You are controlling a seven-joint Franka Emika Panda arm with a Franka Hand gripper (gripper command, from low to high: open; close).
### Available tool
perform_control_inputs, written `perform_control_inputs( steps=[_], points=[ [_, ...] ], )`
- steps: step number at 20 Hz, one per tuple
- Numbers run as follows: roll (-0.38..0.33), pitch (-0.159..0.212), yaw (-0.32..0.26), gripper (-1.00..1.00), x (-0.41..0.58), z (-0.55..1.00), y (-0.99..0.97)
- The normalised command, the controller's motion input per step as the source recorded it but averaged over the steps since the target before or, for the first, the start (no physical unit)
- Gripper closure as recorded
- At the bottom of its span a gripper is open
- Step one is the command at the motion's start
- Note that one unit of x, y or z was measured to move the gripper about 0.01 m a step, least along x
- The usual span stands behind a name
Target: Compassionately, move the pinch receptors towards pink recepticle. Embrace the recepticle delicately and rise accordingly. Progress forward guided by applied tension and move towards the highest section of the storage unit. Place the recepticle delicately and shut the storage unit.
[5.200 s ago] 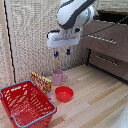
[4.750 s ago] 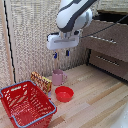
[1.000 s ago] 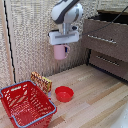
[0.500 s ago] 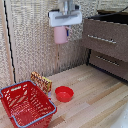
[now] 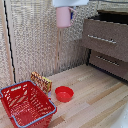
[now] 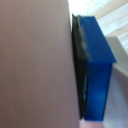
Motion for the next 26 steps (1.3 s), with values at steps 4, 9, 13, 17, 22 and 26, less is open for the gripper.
perform_control_inputs(
  steps=[4,9,13,17,22,26],
  points=[
    [-0.016,0.041,-0.078,1.00,0.033,0.95,-0.54],
    [-0.014,0.075,-0.057,1.00,-0.001,0.91,-0.64],
    [-0.082,0.077,-0.017,1.00,-0.008,0.70,-0.72],
    [-0.046,0.117,-0.032,1.00,0.000,0.56,-0.88],
    [-0.049,0.152,-0.091,1.00,0.000,0.46,-0.77],
    [-0.031,0.146,-0.150,1.00,-0.001,0.37,-0.67]
  ],
)
